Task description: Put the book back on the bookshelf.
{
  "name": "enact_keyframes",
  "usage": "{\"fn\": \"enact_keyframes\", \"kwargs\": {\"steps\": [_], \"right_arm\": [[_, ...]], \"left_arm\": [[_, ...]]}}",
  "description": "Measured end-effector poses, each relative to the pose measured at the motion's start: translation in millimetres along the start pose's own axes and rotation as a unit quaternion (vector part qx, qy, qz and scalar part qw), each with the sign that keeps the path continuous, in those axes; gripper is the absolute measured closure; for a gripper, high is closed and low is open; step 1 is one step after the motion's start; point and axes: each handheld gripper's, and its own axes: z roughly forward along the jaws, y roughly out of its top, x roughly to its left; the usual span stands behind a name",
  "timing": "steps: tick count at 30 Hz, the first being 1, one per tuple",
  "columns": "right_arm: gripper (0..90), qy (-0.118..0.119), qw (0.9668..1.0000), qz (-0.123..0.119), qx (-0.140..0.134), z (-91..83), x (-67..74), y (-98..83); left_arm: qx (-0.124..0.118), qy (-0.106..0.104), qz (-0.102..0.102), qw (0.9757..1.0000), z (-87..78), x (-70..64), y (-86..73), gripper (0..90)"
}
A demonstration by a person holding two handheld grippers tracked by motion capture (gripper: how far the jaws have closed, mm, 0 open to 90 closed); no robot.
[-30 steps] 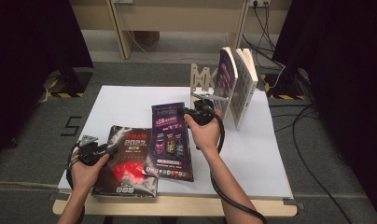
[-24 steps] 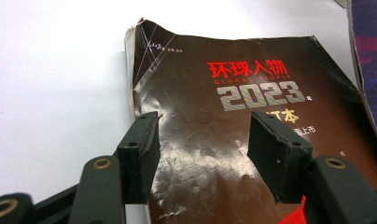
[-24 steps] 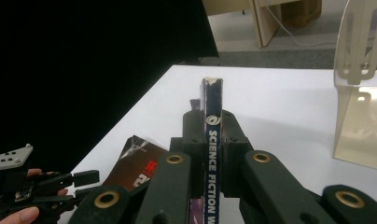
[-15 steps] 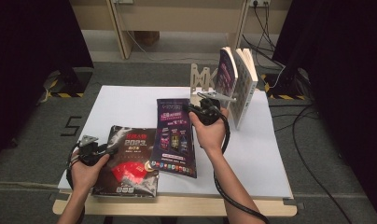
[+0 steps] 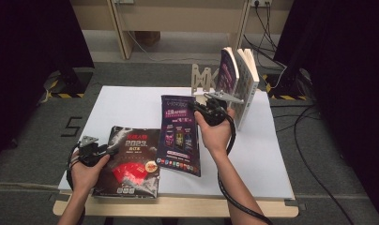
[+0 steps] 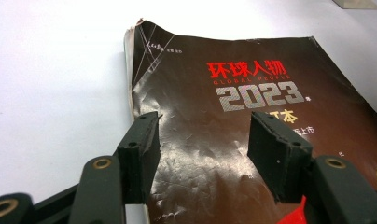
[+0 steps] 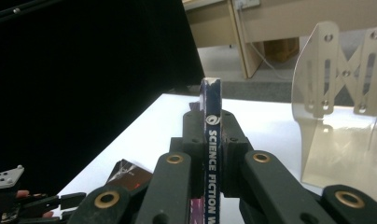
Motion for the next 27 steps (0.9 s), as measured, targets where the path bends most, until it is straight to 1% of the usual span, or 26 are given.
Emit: {"fn": "enact_keyframes", "kwargs": {"steps": [2, 10, 16, 17, 20, 22, 25, 27], "right_arm": [[84.7, -0.002, 1.0, -0.002, -0.004, -1.7, -0.8, 1.1], [84.7, -0.007, 0.9999, 0.004, -0.011, -8.0, -6.0, 4.3], [84.7, -0.012, 0.9998, 0.002, -0.019, -12.6, -9.3, 6.2], [84.7, -0.011, 0.9998, 0.006, -0.019, -13.3, -9.2, 6.4], [84.7, -0.012, 0.9996, 0.004, -0.023, -14.8, -11.3, 7.1], [84.7, -0.01, 0.9996, 0.009, -0.025, -15.7, -11.1, 7.6], [84.7, -0.013, 0.9995, 0.006, -0.028, -17.8, -12.4, 9.1], [84.7, -0.011, 0.9994, 0.009, -0.03, -19.0, -13.9, 10.4]], "left_arm": [[0.0, 0.0, -0.001, 1.0, 0.0, 0.2, -0.1, 43.1], [0.001, 0.0, 0.0, 1.0, 1.0, -0.4, -0.4, 43.1], [0.0, 0.0, 0.0, 1.0, 1.5, -0.6, -0.8, 43.1], [0.0, 0.0, 0.0, 1.0, 1.7, -0.7, -0.8, 43.1], [0.001, -0.001, 0.0, 1.0, 1.8, -0.8, -0.6, 43.0], [0.0, -0.001, 0.0, 1.0, 1.8, -0.7, -0.6, 43.0], [0.0, -0.001, 0.0, 1.0, 1.8, -0.4, -0.7, 43.0], [0.0, -0.001, 0.0, 1.0, 1.8, -0.3, -0.7, 43.0]]}}
